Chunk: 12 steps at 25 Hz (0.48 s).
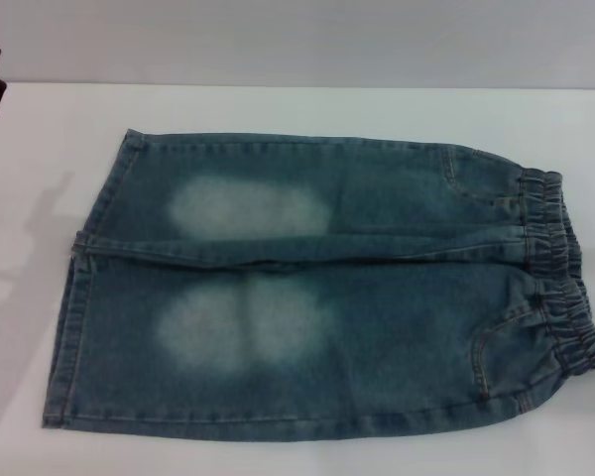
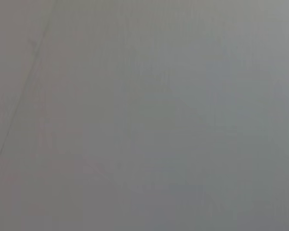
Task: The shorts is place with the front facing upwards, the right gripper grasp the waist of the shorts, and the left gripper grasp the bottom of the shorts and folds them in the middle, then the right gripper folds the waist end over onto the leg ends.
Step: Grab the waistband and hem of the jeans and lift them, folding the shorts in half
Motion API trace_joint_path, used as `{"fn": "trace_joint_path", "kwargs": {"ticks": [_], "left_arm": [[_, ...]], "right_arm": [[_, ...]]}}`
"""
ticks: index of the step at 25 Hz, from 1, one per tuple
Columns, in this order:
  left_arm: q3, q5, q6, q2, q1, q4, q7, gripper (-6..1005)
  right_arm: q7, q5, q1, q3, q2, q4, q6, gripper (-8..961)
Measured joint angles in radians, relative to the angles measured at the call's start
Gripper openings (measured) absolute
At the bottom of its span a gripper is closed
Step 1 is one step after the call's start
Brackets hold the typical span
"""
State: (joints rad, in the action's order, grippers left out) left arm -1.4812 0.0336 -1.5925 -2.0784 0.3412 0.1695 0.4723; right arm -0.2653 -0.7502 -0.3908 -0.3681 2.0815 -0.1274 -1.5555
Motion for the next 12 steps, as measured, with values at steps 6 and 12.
{"fn": "trace_joint_path", "kwargs": {"ticks": [6, 12], "left_arm": [[-0.001, 0.007, 0.011, 0.001, 0.008, -0.011, 0.037, 726], [-0.094, 0.009, 0.040, 0.034, 0.020, -0.004, 0.172, 725]], "right_arm": [[0.000, -0.001, 0.000, 0.000, 0.000, -0.001, 0.000, 683], [0.000, -0.002, 0.000, -0.002, 0.000, -0.001, 0.000, 683]]}}
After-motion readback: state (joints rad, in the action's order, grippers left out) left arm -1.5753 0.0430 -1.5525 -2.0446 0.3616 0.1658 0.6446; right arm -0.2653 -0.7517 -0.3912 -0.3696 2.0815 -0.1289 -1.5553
